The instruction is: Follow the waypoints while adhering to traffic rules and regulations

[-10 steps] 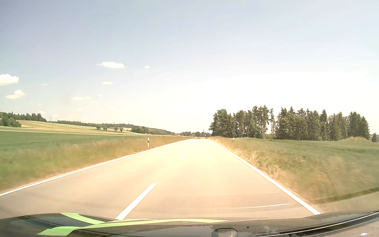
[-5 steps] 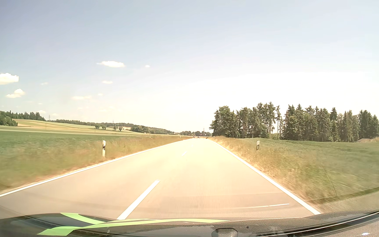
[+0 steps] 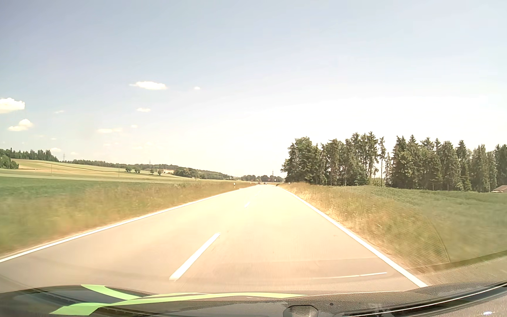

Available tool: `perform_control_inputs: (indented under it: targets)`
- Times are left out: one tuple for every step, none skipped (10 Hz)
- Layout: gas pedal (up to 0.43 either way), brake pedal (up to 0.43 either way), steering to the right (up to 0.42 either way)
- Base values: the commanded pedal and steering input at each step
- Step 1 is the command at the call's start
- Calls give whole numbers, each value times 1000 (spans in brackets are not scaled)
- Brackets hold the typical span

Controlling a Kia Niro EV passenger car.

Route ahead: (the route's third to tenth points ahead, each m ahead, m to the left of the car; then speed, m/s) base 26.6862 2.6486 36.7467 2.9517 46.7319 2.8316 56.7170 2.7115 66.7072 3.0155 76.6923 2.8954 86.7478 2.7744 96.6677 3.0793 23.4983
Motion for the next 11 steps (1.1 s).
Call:
perform_control_inputs:
  targets:
    - [228, 0, -1]
    - [228, 0, -1]
    - [228, 0, -1]
    - [240, 0, -1]
    - [240, 0, -1]
    - [240, 0, -1]
    - [228, 0, -1]
    - [209, 0, -1]
    - [197, 0, -1]
    - [189, 0, -1]
    - [189, 0, -1]
